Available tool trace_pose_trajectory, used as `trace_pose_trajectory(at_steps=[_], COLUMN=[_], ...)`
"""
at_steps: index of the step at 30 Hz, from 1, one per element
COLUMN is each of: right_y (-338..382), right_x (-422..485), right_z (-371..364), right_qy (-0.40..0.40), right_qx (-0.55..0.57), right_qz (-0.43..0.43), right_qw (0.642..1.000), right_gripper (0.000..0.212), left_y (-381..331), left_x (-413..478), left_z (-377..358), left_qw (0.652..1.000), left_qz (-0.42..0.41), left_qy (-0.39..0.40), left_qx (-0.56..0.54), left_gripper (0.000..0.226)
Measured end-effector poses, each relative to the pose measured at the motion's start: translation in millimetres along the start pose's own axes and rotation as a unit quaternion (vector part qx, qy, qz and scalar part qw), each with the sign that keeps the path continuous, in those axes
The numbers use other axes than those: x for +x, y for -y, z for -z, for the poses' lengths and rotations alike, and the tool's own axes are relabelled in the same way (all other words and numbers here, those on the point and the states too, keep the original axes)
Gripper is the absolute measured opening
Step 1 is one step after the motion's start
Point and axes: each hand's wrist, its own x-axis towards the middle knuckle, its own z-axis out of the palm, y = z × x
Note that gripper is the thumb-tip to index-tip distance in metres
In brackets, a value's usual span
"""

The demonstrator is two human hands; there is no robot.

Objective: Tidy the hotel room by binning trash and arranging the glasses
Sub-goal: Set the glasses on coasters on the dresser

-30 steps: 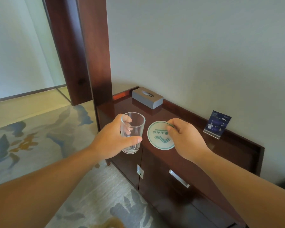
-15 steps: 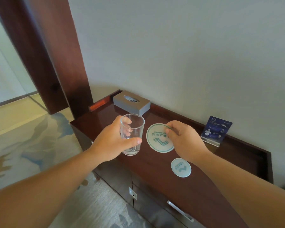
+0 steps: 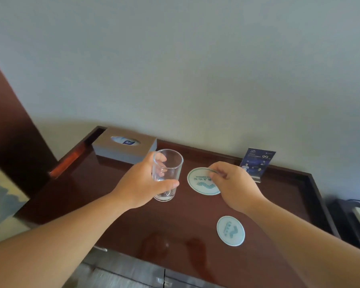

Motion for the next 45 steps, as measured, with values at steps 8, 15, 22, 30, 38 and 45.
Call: trace_pose_trajectory(at_steps=[8, 15, 22, 30, 38, 45], right_y=[-26.0, -64.8, -97.9, -127.6, -162.2, -180.8], right_x=[26.5, 74.1, 111.2, 140.9, 165.7, 182.0], right_z=[-8.8, -8.3, -12.8, -40.8, -62.0, -74.5], right_qy=[0.000, 0.020, 0.042, 0.022, 0.020, 0.010], right_qx=[-0.039, -0.072, -0.023, 0.017, 0.128, 0.146], right_qz=[-0.059, -0.046, -0.083, -0.112, -0.134, -0.129], right_qw=[0.998, 0.996, 0.995, 0.993, 0.983, 0.981], right_gripper=[0.017, 0.021, 0.019, 0.010, 0.025, 0.029], left_y=[14.7, 19.8, 22.4, 40.5, 64.5, 76.4], left_x=[60.1, 106.2, 151.0, 180.4, 210.0, 222.6], left_z=[-17.3, -35.0, -49.4, -68.8, -83.5, -87.0], left_qw=[0.998, 0.996, 0.997, 0.994, 0.990, 0.987], left_qz=[-0.013, 0.004, 0.023, 0.039, 0.037, 0.031], left_qy=[0.062, 0.090, 0.075, 0.100, 0.133, 0.154], left_qx=[-0.013, 0.001, 0.015, 0.034, 0.018, 0.019], left_gripper=[0.076, 0.076, 0.075, 0.075, 0.071, 0.068])
